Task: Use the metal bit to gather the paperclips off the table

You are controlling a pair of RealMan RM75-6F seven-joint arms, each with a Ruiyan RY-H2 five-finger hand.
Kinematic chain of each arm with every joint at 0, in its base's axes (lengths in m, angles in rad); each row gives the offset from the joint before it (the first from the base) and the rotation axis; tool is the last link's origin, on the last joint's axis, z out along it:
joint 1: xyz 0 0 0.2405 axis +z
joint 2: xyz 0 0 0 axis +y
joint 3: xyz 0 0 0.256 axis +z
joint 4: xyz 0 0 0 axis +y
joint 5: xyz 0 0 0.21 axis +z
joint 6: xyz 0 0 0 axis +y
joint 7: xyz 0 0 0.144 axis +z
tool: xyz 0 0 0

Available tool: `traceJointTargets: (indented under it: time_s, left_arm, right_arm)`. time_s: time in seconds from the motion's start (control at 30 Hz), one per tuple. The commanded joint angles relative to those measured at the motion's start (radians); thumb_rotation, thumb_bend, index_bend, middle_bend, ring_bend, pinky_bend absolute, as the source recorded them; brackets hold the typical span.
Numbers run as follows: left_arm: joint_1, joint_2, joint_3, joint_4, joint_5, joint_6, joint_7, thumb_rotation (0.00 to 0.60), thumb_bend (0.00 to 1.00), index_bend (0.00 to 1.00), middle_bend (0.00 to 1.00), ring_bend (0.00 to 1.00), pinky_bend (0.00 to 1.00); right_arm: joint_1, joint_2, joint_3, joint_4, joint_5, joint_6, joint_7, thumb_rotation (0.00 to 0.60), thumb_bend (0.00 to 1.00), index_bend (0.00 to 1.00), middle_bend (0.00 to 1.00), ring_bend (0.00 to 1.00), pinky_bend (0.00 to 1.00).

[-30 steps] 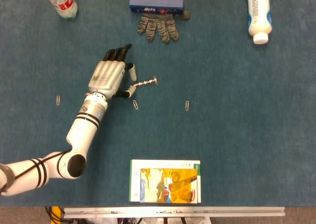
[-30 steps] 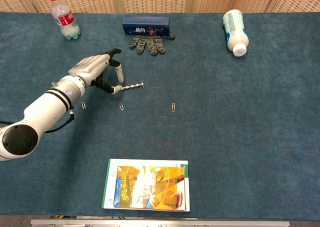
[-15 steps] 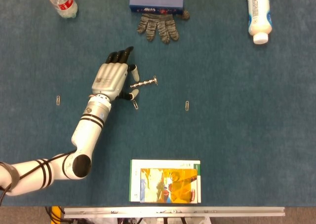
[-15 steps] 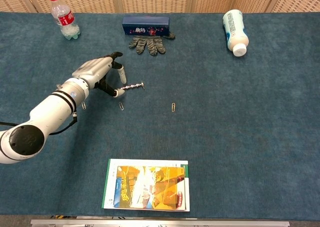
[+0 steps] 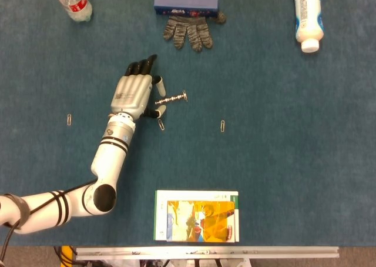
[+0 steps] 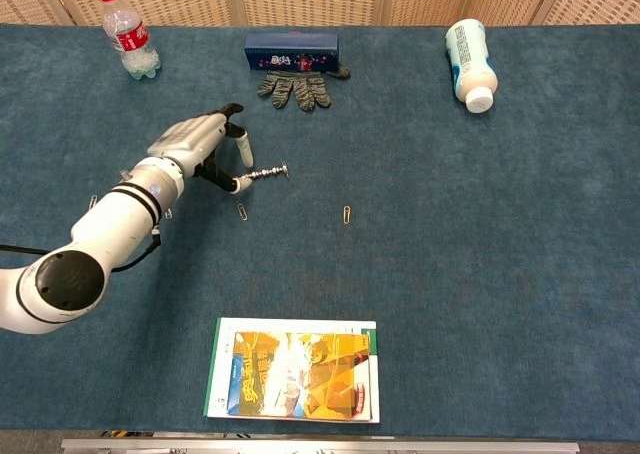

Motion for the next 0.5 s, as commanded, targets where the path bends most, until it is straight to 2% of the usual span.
traceJointTargets:
  time_s: [0.03, 0.5]
  left_arm:
    - [-0.002, -0.004, -0.002, 0.002, -0.002, -0.001, 0.001, 0.6, 0.25, 0.48, 0.0, 0.0, 0.0]
    - [-0.02, -0.03, -0.013, 0.061, -0.022, -0.025, 0.007, 0.6, 0.25, 0.46, 0.0, 0.0, 0.0]
  right_arm:
    - [-0.001, -0.001, 0.0, 0.001, 0.0, 0.0, 0.002, 0.6, 0.0, 0.45, 0.53, 0.44, 0.67]
    - [-0.003, -0.003, -0.003, 0.006, -0.001, -0.001, 0.005, 0.6, 0.0, 0.45, 0.53, 0.44, 0.67]
